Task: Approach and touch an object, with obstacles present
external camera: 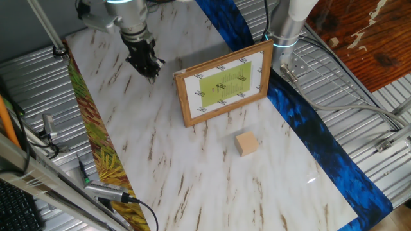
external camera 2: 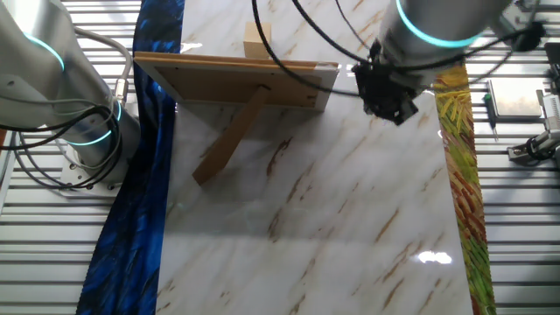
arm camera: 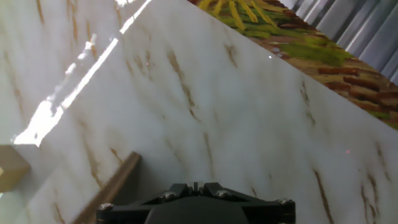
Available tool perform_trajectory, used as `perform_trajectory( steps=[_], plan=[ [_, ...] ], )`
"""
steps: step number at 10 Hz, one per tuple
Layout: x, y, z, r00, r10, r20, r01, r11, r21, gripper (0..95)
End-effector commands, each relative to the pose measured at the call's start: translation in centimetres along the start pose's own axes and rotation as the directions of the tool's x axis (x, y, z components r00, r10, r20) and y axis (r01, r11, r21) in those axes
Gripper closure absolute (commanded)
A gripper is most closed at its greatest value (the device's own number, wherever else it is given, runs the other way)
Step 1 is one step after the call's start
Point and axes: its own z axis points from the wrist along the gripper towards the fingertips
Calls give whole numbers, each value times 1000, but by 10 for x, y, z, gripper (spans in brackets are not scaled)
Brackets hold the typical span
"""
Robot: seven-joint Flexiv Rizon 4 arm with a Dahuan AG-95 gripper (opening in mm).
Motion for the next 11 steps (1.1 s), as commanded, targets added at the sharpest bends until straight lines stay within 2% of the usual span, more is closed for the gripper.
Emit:
perform_trajectory(
  steps=[1,2,3,4,7,8,9,11],
  plan=[
    [13,-9,4,1000,-7,-15,7,1000,-1,950],
    [15,-11,4,1000,-7,-17,7,1000,-1,950],
    [29,-19,10,1000,-12,-28,11,1000,-3,950],
    [33,-21,12,1000,-13,-27,13,1000,-4,950],
    [58,-28,22,999,-35,-22,35,999,-2,950],
    [60,-28,22,999,-36,-21,36,999,-1,950],
    [68,-27,25,999,-39,-21,39,999,1,950],
    [74,-23,26,999,-41,-23,41,999,6,950]
  ],
)
